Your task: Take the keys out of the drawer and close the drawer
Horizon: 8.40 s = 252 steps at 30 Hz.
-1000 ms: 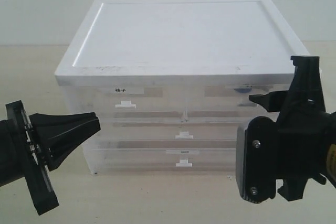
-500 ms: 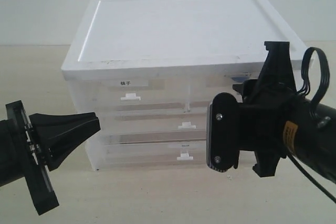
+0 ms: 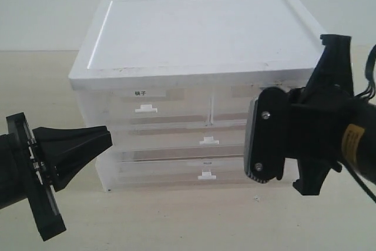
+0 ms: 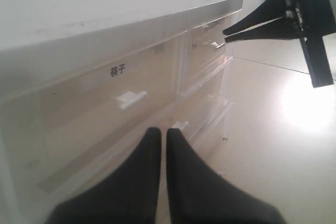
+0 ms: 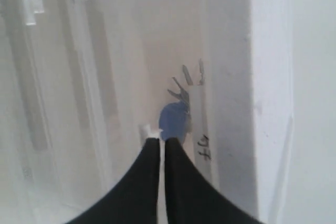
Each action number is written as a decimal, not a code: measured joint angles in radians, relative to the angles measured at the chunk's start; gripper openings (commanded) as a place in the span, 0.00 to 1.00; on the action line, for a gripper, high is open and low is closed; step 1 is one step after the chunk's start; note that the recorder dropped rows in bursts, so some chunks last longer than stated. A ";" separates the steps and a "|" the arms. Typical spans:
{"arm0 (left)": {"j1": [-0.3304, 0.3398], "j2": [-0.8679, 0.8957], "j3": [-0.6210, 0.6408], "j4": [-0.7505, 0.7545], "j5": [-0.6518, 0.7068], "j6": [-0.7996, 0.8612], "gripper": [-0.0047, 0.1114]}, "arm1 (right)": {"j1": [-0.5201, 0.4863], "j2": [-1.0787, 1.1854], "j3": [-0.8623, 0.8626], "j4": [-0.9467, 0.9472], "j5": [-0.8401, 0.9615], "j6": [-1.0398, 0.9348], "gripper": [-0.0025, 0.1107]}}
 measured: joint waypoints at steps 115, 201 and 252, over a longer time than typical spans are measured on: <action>0.000 0.000 0.000 0.012 0.000 0.004 0.08 | 0.070 -0.166 0.025 0.428 -0.064 -0.393 0.36; 0.000 0.000 0.000 0.025 0.000 0.010 0.08 | 0.288 -0.298 -0.105 0.538 0.295 -0.224 0.34; 0.000 0.000 0.000 0.034 0.000 0.015 0.08 | -0.162 0.181 -0.594 1.320 0.408 -1.261 0.02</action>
